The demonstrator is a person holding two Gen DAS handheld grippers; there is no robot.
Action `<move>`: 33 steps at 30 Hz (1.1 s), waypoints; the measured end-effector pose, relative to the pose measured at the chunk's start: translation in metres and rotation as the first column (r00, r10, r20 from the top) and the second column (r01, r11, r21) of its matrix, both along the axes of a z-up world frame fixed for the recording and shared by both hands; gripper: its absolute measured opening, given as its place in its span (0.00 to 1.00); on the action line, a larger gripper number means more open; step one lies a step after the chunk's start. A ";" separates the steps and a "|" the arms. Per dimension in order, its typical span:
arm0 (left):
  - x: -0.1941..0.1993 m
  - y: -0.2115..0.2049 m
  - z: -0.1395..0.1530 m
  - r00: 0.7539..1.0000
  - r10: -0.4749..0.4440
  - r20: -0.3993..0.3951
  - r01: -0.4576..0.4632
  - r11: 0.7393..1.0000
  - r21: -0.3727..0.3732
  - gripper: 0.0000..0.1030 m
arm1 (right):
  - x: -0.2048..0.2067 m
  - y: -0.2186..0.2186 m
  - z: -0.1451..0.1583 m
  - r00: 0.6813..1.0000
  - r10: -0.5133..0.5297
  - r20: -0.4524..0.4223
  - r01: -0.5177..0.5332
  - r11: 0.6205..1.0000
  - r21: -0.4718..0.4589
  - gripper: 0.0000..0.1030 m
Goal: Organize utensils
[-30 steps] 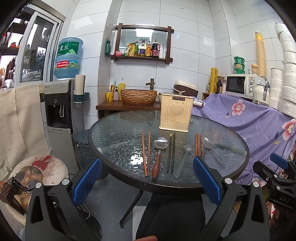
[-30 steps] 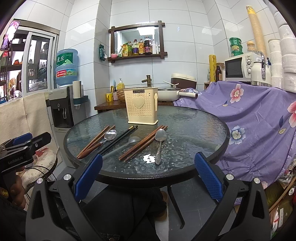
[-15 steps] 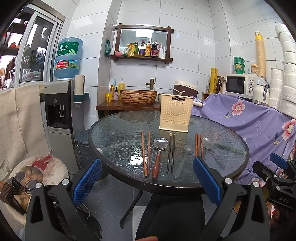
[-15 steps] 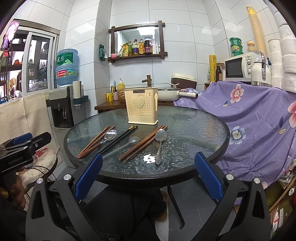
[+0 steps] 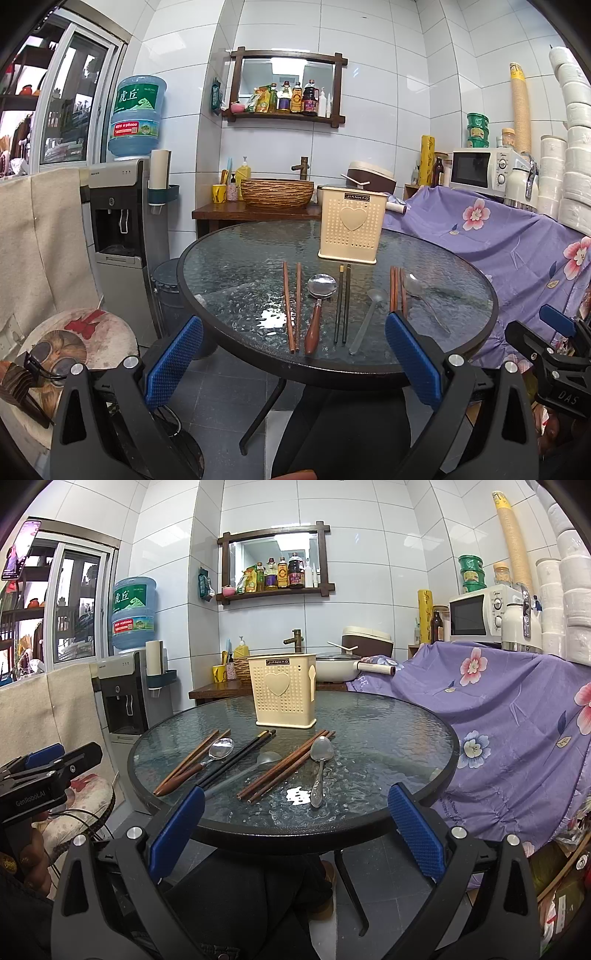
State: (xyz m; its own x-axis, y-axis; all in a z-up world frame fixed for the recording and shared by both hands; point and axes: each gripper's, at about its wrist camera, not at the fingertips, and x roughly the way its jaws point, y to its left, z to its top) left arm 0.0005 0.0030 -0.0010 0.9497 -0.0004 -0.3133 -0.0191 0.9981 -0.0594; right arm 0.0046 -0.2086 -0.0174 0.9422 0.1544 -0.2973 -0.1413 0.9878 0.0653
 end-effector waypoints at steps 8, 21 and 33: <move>0.000 0.000 0.000 1.000 0.003 0.000 -0.003 1.000 0.003 0.94 | 0.000 0.000 0.000 1.000 0.000 0.000 0.000 1.000 0.000 0.95; 0.022 -0.004 -0.009 0.998 -0.022 -0.059 0.027 0.996 0.084 0.94 | 0.013 0.010 -0.006 0.999 0.002 -0.036 -0.003 1.000 -0.026 0.95; 0.122 0.035 -0.020 0.963 -0.017 -0.270 0.047 0.993 0.104 0.93 | 0.142 -0.021 -0.023 0.937 -0.030 -0.347 0.028 1.000 -0.011 0.95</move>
State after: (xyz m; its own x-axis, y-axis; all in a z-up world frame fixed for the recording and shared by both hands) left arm 0.1223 0.0376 -0.0213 0.8307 0.0185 -0.5564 0.0127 0.9986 0.0521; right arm 0.1463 -0.2295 -0.0404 0.7840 0.1258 -0.6078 -0.0820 0.9917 0.0994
